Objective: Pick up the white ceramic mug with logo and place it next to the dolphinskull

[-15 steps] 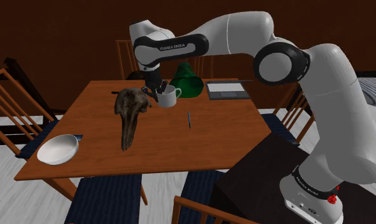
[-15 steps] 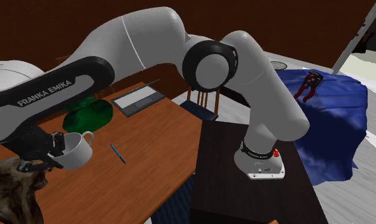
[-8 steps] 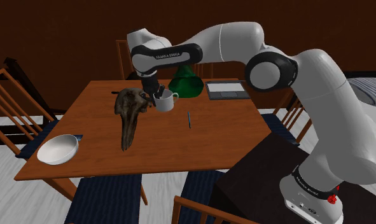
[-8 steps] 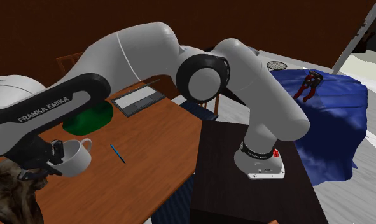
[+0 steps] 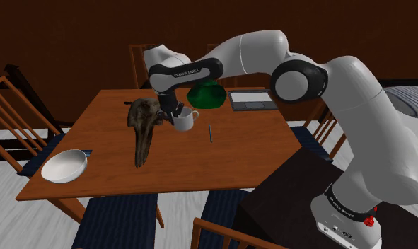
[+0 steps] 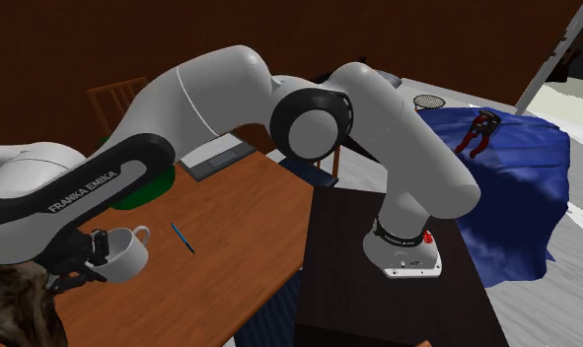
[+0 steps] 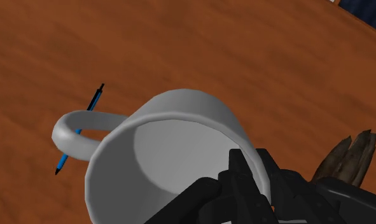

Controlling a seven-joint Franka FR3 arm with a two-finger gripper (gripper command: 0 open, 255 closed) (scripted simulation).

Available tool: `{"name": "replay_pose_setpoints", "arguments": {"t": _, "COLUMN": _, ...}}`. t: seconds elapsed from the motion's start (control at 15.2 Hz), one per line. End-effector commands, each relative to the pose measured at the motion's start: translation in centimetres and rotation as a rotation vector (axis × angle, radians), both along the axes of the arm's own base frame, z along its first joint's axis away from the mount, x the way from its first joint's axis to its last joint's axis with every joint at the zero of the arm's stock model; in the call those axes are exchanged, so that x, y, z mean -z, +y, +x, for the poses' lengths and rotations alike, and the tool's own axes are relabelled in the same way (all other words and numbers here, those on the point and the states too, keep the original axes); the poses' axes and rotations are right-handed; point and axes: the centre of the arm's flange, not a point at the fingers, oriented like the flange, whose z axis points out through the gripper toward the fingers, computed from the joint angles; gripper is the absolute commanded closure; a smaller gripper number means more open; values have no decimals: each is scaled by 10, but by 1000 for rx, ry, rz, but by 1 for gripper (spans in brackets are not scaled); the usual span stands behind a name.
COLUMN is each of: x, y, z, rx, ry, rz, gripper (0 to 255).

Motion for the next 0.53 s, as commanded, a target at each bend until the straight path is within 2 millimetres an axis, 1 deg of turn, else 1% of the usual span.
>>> {"name": "replay_pose_setpoints", "arguments": {"t": 0.0, "x": 10, "y": -1, "z": 0, "rx": 0, "ry": 0, "rz": 0, "gripper": 255}}
{"name": "replay_pose_setpoints", "arguments": {"t": 0.46, "x": 47, "y": -1, "z": 0, "rx": 0, "ry": 0, "rz": 0, "gripper": 255}}
